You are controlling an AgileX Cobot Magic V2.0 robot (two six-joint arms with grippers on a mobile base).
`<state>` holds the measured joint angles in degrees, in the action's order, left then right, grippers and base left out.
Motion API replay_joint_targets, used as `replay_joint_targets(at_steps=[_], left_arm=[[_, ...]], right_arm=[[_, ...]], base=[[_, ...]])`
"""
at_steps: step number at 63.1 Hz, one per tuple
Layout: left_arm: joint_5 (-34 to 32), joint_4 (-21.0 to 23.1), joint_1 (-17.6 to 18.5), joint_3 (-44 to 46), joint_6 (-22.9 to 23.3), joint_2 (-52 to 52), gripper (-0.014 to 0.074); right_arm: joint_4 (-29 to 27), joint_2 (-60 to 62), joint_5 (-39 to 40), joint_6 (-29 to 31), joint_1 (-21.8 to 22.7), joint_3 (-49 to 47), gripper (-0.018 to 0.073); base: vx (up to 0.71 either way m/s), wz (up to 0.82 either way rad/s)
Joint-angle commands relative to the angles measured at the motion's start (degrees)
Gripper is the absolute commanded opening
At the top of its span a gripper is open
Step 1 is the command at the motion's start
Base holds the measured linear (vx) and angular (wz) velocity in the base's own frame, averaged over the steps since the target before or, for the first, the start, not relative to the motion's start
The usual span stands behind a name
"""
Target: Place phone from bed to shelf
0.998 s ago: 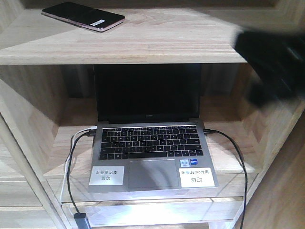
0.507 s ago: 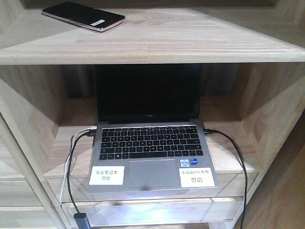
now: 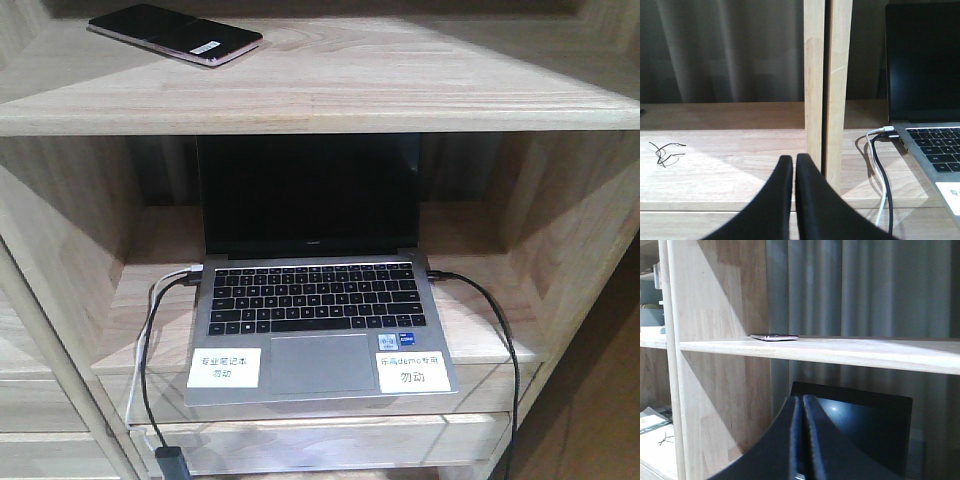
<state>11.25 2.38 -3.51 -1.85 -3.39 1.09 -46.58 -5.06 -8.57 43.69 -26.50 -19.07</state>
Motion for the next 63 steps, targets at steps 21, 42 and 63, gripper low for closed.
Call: replay_joint_targets(at_steps=[21,42,63], left_arm=[[-3.99,0.53,-0.02,-0.41,0.00,0.48,0.0001],[-3.99,0.53,-0.02,-0.41,0.00,0.48,0.0001],[-3.99,0.53,-0.02,-0.41,0.00,0.48,0.0001]], right_arm=[[-0.46,-0.75,2.92,0.70,0.20,-1.44,-0.0005],[21.75,-0.75,4.85,-17.80,0.20,-1.44,-0.0005],[44.50,-0.75,4.58,-41.71,4.77,-1.44,-0.0005]], base=[[0.00,0.00],[0.00,0.00],[0.00,0.00]])
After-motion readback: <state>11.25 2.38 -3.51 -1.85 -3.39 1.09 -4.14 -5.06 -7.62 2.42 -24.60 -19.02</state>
